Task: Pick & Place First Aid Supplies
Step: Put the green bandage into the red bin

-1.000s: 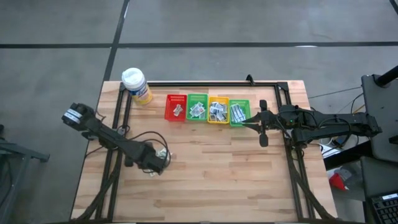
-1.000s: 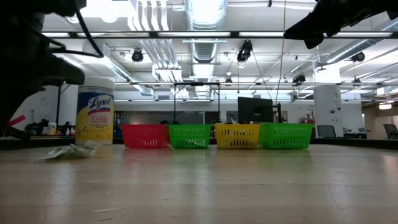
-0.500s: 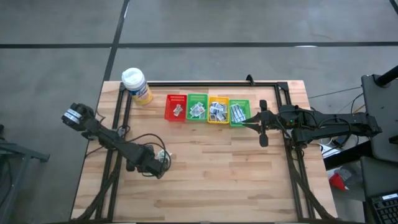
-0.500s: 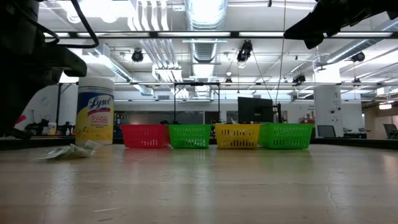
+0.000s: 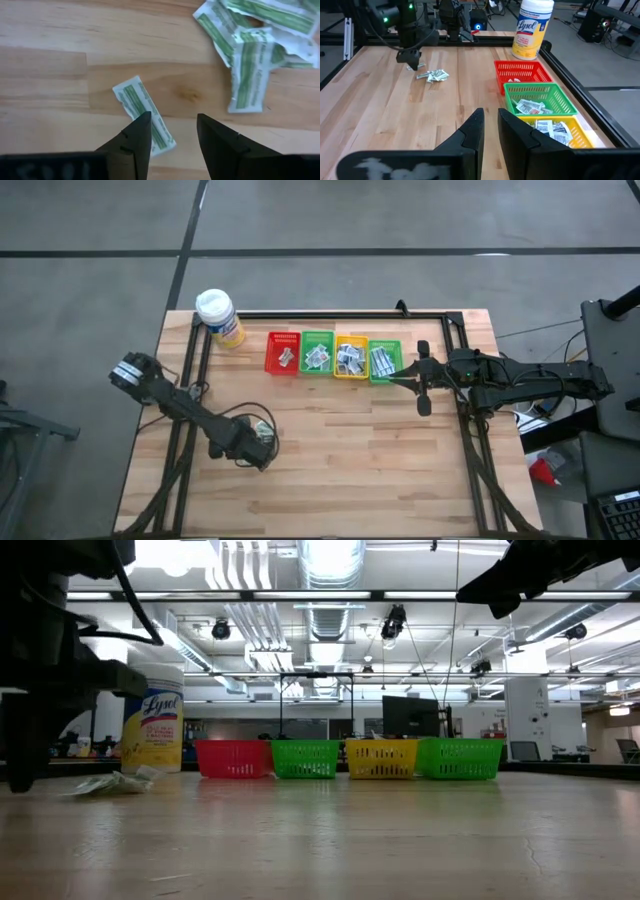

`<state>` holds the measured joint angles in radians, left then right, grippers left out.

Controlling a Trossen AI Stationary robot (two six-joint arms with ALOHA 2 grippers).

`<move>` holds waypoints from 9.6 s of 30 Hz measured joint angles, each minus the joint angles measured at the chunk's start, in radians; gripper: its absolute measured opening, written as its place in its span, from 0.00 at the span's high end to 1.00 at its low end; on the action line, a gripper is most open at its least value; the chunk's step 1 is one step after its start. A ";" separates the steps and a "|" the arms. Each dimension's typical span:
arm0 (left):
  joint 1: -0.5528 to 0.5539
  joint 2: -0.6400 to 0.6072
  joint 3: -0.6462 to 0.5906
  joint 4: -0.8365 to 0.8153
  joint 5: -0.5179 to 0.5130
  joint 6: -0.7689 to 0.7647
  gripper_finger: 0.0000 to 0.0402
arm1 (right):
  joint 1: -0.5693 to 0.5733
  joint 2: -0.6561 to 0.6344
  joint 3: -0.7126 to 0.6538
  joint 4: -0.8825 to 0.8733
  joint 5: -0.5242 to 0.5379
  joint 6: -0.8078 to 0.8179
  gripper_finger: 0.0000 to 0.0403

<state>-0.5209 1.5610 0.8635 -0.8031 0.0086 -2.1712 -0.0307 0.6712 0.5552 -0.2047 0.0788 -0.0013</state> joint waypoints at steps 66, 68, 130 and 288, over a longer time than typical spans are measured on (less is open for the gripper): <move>-0.026 0.007 -0.072 0.027 0.037 0.022 0.88 | 0.000 0.000 0.000 0.000 0.000 0.000 0.87; -0.026 0.007 -0.072 0.024 0.035 0.026 0.93 | 0.000 0.000 0.000 0.000 0.000 -0.002 0.87; 0.899 -0.041 0.360 0.122 -0.557 1.684 1.00 | 0.000 0.000 0.000 0.000 0.000 -0.001 0.87; 0.171 0.014 -0.054 0.174 0.031 0.293 0.78 | 0.000 0.000 0.000 0.000 0.000 0.000 0.87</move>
<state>-0.3504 1.5753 0.8097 -0.6296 0.0398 -1.8777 -0.0307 0.6708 0.5552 -0.2044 0.0788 -0.0016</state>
